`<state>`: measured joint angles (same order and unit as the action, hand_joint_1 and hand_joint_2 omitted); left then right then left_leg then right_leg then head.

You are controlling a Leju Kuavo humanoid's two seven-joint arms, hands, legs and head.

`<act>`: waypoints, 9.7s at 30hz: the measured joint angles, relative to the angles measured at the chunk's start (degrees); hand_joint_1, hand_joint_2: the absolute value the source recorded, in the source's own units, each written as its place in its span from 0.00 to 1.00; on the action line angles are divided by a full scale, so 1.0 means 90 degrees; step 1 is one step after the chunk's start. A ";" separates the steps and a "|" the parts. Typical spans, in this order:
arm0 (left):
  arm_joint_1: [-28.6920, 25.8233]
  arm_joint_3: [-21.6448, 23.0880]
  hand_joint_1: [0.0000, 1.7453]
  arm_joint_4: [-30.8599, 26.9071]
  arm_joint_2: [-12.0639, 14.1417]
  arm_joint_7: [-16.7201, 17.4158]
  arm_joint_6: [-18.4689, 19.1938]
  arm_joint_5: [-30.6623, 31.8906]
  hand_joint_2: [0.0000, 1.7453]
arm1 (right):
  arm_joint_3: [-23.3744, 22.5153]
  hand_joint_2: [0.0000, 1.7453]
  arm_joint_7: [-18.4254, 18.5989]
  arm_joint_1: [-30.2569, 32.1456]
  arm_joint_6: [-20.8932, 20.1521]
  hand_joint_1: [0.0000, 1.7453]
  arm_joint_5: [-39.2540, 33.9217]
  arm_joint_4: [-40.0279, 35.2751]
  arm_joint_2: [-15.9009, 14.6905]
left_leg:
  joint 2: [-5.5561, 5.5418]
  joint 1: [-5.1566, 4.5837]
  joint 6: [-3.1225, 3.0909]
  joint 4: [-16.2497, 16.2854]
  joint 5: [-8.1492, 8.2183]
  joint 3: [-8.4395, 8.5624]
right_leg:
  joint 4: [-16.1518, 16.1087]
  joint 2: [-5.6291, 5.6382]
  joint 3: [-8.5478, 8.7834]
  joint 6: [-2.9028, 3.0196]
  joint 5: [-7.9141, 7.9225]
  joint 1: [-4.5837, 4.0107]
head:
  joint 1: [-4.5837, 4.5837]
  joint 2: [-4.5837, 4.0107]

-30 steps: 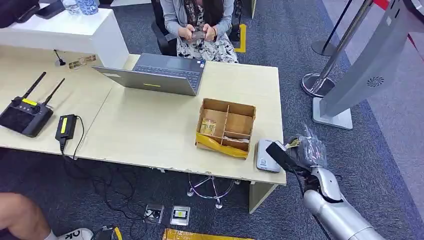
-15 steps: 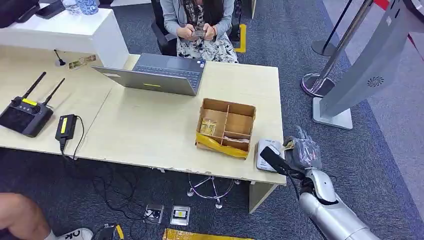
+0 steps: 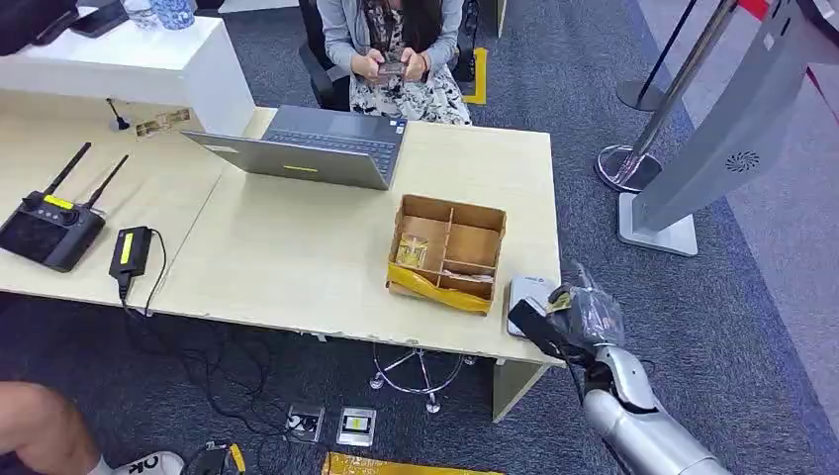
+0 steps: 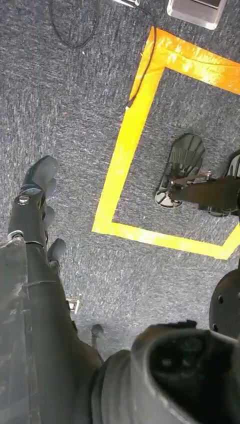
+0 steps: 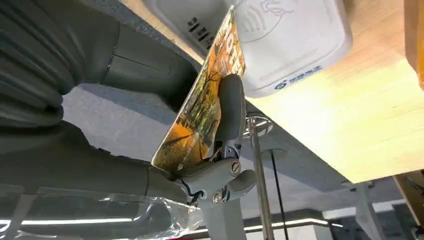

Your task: Pass the card to the sensor for recognition and then transmit it.

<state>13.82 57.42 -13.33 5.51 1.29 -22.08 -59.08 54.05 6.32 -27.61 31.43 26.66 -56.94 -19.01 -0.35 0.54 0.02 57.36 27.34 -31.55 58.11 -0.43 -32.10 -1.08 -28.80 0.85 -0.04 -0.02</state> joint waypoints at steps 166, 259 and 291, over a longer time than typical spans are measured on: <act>0.0095 0.0160 0.00 0.0002 -0.0078 0.0163 0.0051 0.0017 0.00 | -0.0590 1.00 0.2147 0.0440 -0.1693 0.00 0.3611 -0.3021 0.0891 | 0.0018 0.0014 0.0014 -0.0001 0.0006 -0.0012 | 0.0002 0.0016 -0.0014 0.0009 0.0000 -0.0014 | 0.0002 0.0000; 0.0242 0.0126 0.00 0.0002 -0.0175 0.0289 0.0160 0.0136 0.00 | -0.0168 1.00 0.2023 -0.0506 -0.0967 0.00 0.3961 0.0240 0.2348 | 0.0018 0.0014 0.0014 -0.0001 0.0006 -0.0014 | 0.0003 0.0017 -0.0019 0.0012 -0.0002 -0.0015 | 0.0002 0.0000; 0.0243 0.0126 0.00 0.0002 -0.0175 0.0301 0.0143 0.0083 0.00 | -0.0165 1.00 0.1685 -0.0644 -0.1013 1.00 0.3441 0.0675 0.2392 | 0.0018 0.0014 0.0014 -0.0002 0.0006 -0.0013 | 0.0003 0.0018 -0.0018 0.0012 -0.0002 -0.0015 | 0.0002 0.0000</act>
<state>16.01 58.55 -13.31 3.93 4.00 -20.79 -58.34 52.57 21.49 -33.41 22.32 57.64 -50.86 2.51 -0.19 0.67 0.14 57.34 27.39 -31.67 58.14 -0.27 -32.26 -0.98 -28.82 0.72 -0.02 -0.02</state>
